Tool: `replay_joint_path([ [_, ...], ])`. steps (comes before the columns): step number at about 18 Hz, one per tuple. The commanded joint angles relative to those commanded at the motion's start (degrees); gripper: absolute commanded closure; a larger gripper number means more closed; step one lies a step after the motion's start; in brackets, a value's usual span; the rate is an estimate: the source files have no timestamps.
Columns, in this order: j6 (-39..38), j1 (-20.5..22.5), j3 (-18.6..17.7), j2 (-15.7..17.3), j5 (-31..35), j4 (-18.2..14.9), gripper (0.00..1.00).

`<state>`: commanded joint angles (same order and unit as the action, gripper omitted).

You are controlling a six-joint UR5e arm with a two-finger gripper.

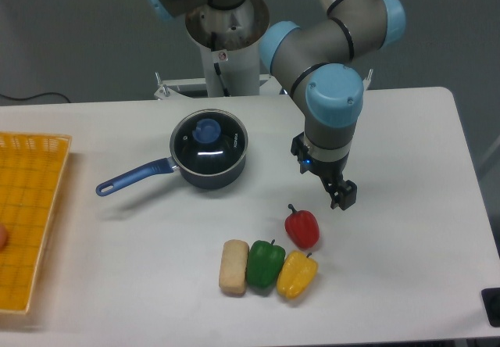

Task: Open the lid
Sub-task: 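Move the gripper from beside the peppers over the saucepan lid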

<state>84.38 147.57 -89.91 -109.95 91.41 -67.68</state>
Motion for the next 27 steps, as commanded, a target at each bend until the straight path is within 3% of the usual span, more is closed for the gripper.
replay_joint_path([
  [12, 0.4, -0.3, -1.1, 1.2, -0.5, 0.6, 0.0],
  [22, -0.4, -1.4, -4.6, 5.9, -0.4, 0.5, 0.0],
  [27, -1.4, -4.9, -7.8, 8.8, -0.2, 0.4, 0.0],
])
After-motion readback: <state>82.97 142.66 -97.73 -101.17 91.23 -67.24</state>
